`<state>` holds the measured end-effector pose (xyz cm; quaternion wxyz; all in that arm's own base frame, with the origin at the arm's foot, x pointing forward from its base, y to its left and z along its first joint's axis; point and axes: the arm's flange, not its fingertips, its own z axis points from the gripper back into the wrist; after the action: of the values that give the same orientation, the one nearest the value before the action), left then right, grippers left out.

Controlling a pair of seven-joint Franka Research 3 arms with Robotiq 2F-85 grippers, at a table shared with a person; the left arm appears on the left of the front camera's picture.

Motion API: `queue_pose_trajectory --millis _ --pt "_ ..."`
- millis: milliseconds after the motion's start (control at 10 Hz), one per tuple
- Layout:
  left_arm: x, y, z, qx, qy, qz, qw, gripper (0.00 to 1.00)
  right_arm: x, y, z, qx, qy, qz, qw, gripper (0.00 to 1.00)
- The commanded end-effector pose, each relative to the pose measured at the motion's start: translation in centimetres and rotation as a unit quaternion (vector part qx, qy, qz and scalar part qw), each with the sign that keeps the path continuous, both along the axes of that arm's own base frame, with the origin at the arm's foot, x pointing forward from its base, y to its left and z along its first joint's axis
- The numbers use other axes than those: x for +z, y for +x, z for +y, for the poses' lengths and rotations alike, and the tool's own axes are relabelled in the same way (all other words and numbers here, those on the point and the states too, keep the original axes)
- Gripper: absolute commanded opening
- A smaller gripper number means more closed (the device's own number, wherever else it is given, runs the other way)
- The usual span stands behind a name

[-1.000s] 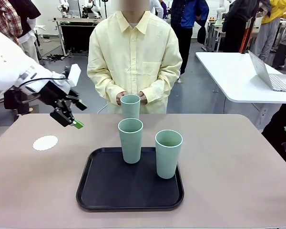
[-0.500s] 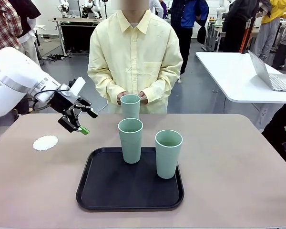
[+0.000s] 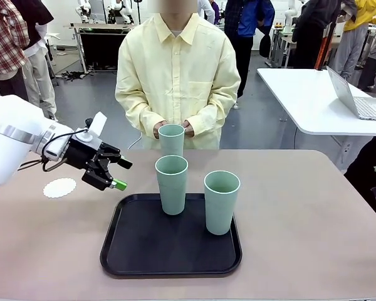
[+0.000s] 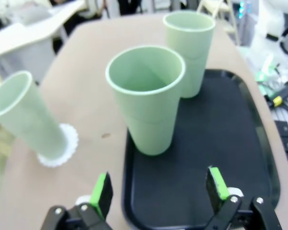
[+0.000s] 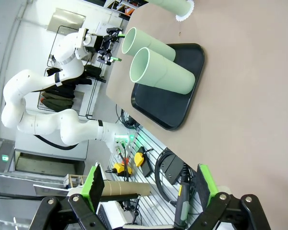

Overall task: Place coasters on the table and set cups on them.
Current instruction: Take one Reusable plastic cup from the Flat Tray and place it on a coaster set by the human.

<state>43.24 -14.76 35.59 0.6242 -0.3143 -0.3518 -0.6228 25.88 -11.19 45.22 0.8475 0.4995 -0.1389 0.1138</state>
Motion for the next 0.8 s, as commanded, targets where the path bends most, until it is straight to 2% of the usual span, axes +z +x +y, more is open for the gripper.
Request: queue_pose_trajectory --millis 0,200,300,700 --pt "-1.04 -1.26 -0.30 0.019 -0.036 -0.010 0.999 1.00 0.00 0.30 0.01 0.001 0.014 -0.011 1.000 1.00" --pt "-0.90 -1.14 -0.30 0.035 -0.033 -0.003 0.999 1.00 0.00 0.30 0.01 0.001 0.014 -0.011 1.000 1.00" --pt "-0.58 -1.11 -0.44 0.018 -0.025 0.011 0.999 1.00 0.00 0.30 0.01 0.001 0.014 -0.011 1.000 1.00" --pt "-0.58 -1.11 -0.44 0.018 -0.025 0.011 0.999 1.00 0.00 0.30 0.01 0.001 0.014 -0.011 1.000 1.00"
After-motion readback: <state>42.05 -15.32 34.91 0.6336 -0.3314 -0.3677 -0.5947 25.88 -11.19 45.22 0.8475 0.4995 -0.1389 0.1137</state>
